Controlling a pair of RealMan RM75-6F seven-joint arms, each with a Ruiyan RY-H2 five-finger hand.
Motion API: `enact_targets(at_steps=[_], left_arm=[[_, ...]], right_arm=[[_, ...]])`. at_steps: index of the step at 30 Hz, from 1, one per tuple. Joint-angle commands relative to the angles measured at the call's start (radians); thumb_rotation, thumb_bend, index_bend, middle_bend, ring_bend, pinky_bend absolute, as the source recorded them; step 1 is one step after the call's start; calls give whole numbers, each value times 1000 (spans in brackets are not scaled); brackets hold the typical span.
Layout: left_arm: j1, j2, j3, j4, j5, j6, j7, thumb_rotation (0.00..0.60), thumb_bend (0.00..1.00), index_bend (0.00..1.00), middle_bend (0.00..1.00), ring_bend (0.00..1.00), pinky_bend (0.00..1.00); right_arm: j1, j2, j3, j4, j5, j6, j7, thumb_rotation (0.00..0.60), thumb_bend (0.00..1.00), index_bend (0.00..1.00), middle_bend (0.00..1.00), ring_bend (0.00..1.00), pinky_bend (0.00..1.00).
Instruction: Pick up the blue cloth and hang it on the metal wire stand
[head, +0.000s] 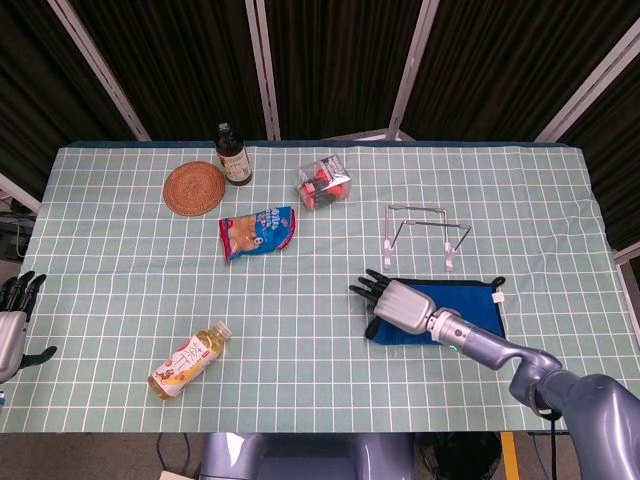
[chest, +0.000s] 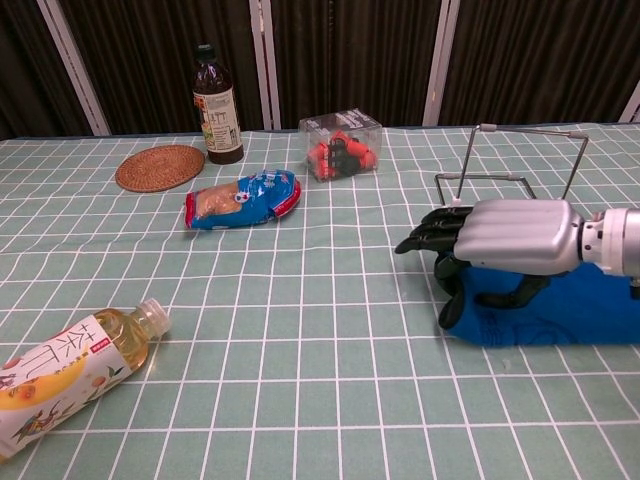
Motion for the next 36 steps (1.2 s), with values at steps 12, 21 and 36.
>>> enact_targets(at_steps=[12,21,36], left_arm=[[-1,-1,1,-1,1,-2,2,600,0,0,0,0,0],[-2,-1,3,-1,2,-3,2,600,0,0,0,0,0],[4,11,8,-15,26,10,-22,600,0,0,0,0,0]], right_arm=[[-12,-2,-11,21,-7,20,24,600,510,569,28,0,0],[-27,-9,-11,44,-4,42,43,600,598,715,41,0,6],[-72,95,57,-72,58,166,98,600,600,751,55,0,41]])
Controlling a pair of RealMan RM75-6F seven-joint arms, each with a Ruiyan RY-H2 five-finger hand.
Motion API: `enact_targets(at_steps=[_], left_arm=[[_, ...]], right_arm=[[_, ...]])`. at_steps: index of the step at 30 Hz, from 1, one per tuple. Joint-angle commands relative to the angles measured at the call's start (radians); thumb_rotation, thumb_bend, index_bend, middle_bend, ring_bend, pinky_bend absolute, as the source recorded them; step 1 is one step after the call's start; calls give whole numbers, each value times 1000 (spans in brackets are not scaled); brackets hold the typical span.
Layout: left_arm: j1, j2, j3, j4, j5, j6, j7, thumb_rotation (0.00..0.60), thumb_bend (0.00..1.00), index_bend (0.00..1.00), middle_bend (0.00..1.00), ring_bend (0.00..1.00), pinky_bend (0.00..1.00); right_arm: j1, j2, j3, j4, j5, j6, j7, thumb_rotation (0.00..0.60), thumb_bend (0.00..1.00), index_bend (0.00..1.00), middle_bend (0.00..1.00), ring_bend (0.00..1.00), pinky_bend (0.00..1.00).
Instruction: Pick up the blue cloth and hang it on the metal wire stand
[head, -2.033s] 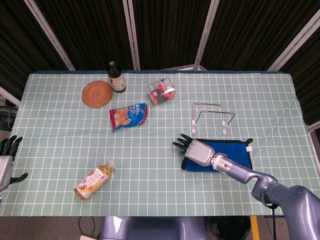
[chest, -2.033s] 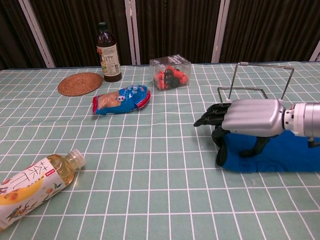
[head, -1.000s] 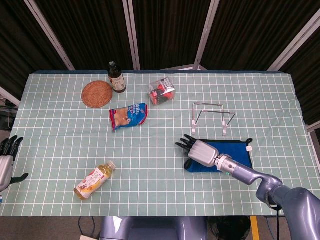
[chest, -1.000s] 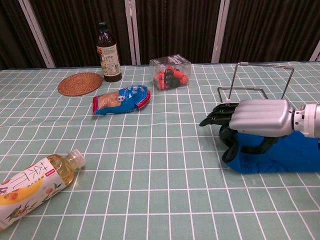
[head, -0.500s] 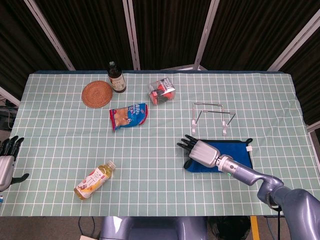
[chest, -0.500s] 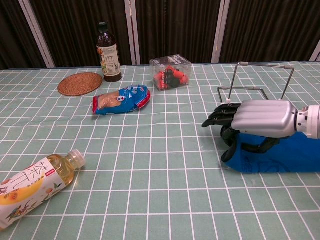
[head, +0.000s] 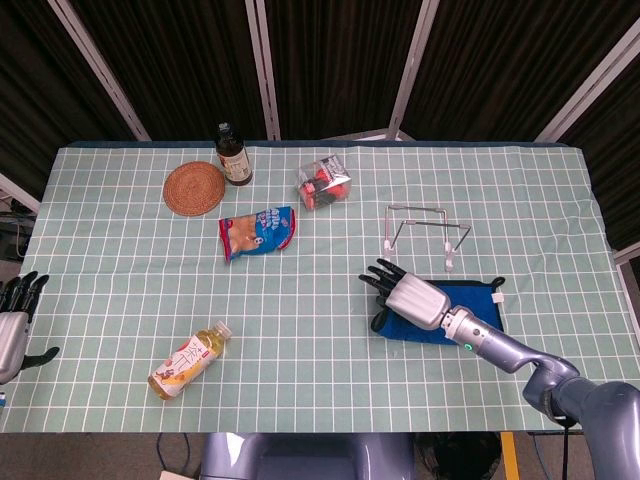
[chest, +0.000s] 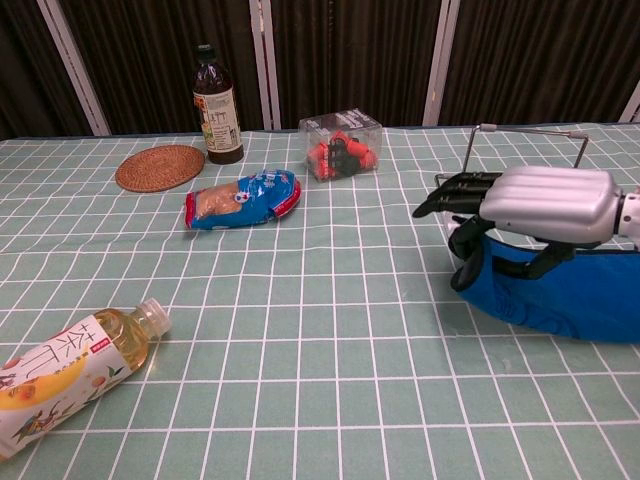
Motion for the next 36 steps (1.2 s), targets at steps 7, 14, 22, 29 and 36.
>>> enact_targets(at_steps=[7,14,22,29,36], left_arm=[[10,18,5,-15,29,19,-33,600,0,0,0,0,0],[21,39,8,-28,55,39,-71,600,0,0,0,0,0],[42,62,16,-54,100,84,-93,600,0,0,0,0,0],[59,78,20,-70,135,121,-111,600,0,0,0,0,0],[63,84,17,-69,137,124,-123,600,0,0,0,0,0]], right_arm=[[-40,152,103,-202,111,62,9,600,599,743,59,0,58],[-94,291,180,-385,199,123,12,600,599,769,64,0,71],[-172,386,275,-604,337,188,-186,600,602,728,75,0,125],[-228,473,365,-816,497,219,-402,600,605,744,80,0,134],[-254,511,407,-950,610,211,-526,600,623,742,83,0,135]])
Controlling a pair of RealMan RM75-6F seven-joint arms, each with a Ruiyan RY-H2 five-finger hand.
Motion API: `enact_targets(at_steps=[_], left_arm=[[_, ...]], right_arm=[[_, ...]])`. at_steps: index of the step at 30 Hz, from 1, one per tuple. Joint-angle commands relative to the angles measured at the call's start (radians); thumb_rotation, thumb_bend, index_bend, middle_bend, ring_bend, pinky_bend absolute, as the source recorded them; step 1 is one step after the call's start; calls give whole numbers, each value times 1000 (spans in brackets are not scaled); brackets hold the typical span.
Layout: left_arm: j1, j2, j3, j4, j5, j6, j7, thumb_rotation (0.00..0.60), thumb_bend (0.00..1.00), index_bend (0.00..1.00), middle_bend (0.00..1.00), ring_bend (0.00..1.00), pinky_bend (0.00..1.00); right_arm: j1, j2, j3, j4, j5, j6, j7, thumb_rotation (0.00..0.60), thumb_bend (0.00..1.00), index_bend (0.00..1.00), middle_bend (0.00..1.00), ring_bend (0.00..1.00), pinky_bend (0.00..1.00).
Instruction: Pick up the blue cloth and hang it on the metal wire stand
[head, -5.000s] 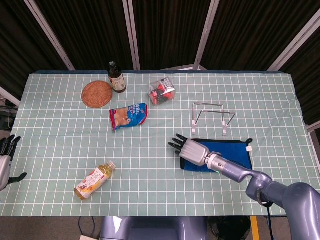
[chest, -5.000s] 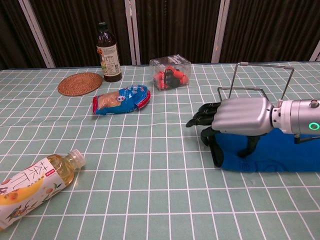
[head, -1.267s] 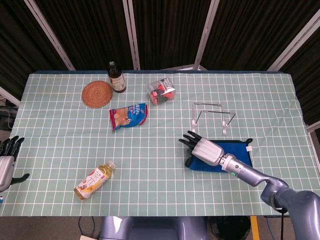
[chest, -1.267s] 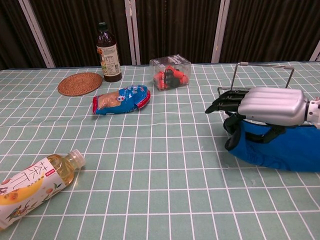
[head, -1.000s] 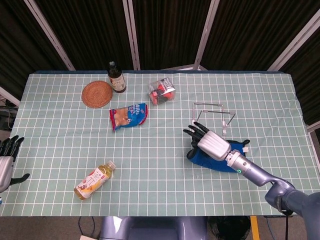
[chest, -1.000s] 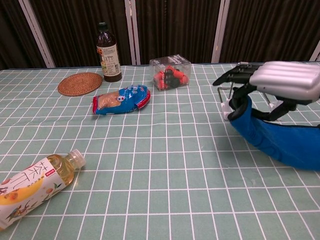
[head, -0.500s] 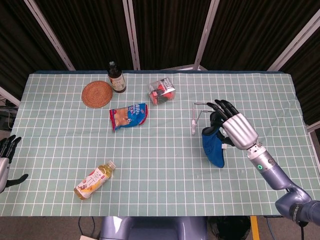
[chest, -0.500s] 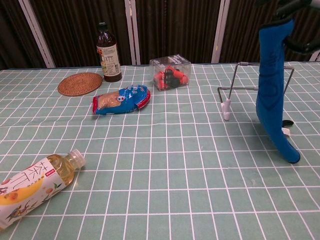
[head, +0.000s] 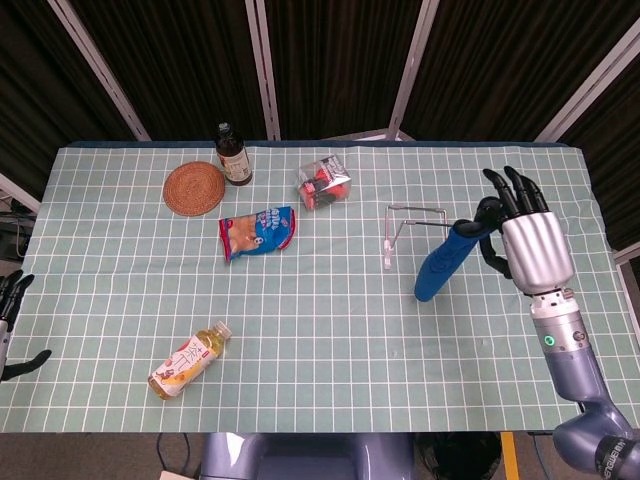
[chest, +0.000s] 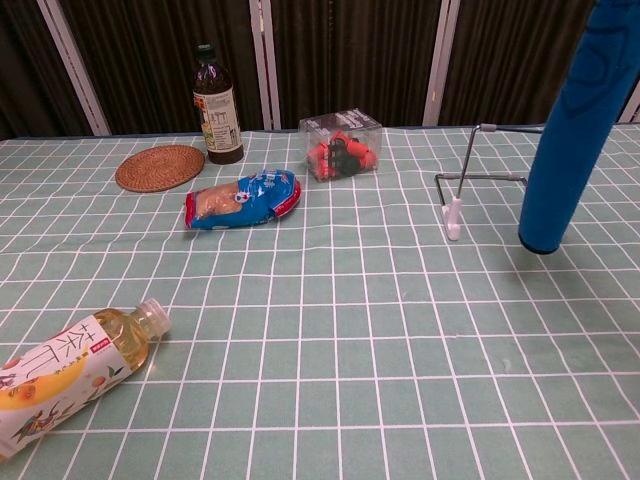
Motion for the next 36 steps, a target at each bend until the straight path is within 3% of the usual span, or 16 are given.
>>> enact_targets(at_steps=[1,7,13,24,36], left_arm=[[1,2,-1,-1,2,2,-1,600,0,0,0,0,0],[2,1,-2,-2,1,1,2,600,0,0,0,0,0],[0,1,-8,4,-11,-7,0,600,0,0,0,0,0],[0,4,-16,16,-34,-18,-16,600,0,0,0,0,0],[-7,-1,-24,29,-56,-39,-18,600,0,0,0,0,0]], right_arm=[[-14,17,31,-67,74,-10,-77,600,625,742,83,0,136],[19,-44,66,-83,185,-22,-223,600,633,747,84,0,137],[85,-155,112,-27,323,-34,-371,600,640,748,85,0,143],[171,-296,188,107,457,-32,-466,600,660,750,89,0,145],[231,-378,239,221,557,-49,-509,600,660,750,90,0,145]])
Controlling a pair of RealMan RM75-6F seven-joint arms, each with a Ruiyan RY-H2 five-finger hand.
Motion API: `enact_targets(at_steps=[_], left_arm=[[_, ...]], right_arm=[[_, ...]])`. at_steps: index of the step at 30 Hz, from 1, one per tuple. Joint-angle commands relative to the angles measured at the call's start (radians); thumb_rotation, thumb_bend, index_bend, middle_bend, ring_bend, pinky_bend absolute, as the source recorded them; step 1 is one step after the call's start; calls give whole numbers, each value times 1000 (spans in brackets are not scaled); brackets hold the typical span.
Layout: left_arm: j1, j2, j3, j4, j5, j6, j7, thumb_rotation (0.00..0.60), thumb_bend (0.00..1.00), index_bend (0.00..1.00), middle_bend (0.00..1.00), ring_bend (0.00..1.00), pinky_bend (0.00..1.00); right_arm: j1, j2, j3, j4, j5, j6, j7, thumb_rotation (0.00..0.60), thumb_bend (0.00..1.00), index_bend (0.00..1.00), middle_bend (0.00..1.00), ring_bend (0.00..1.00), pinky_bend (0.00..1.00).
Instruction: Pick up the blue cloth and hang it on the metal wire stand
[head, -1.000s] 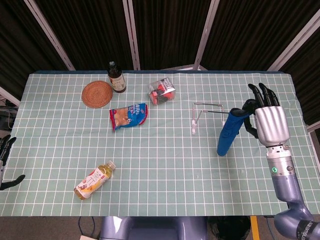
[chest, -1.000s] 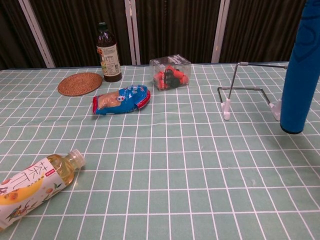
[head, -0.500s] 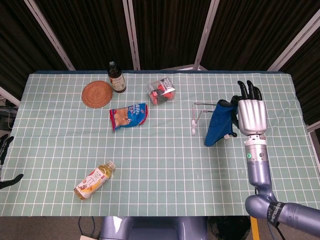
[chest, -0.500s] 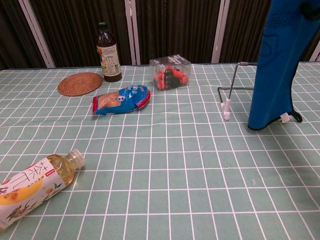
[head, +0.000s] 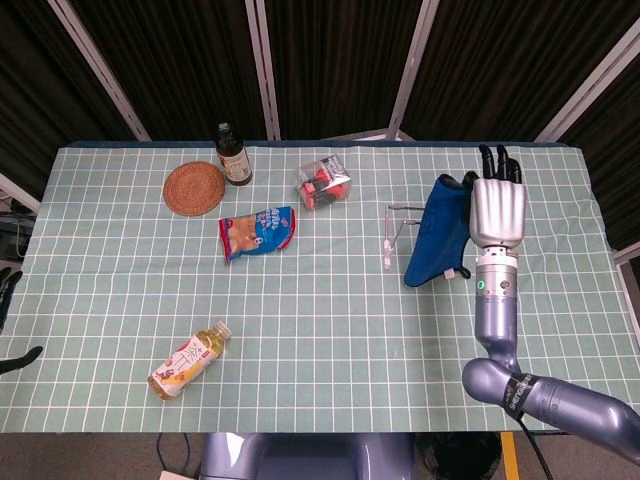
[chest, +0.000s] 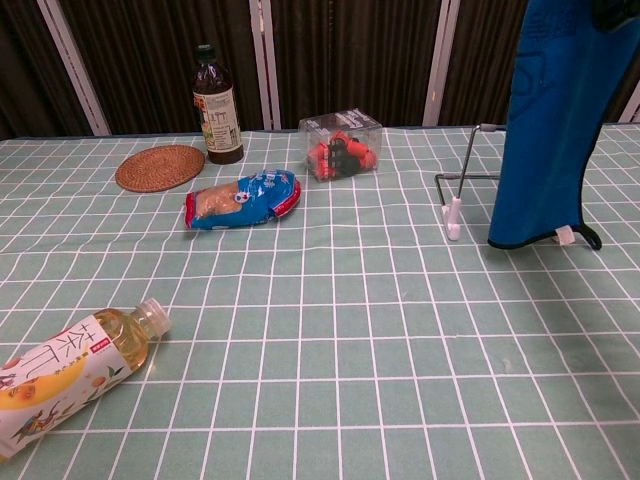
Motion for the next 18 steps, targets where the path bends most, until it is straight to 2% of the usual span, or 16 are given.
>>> enact_targets(at_steps=[1,18], left_arm=[[-4,-3,-2,2,-6,-7,5,600,0,0,0,0,0],[-16,-16,-12,20,-47,-40,19,600,0,0,0,0,0]], right_arm=[[27,-36,14,32,25,-7,-17,600,660,750,90,0,145],[114,-141,40,226,74,-62,-53,600,662,750,90,0,145]])
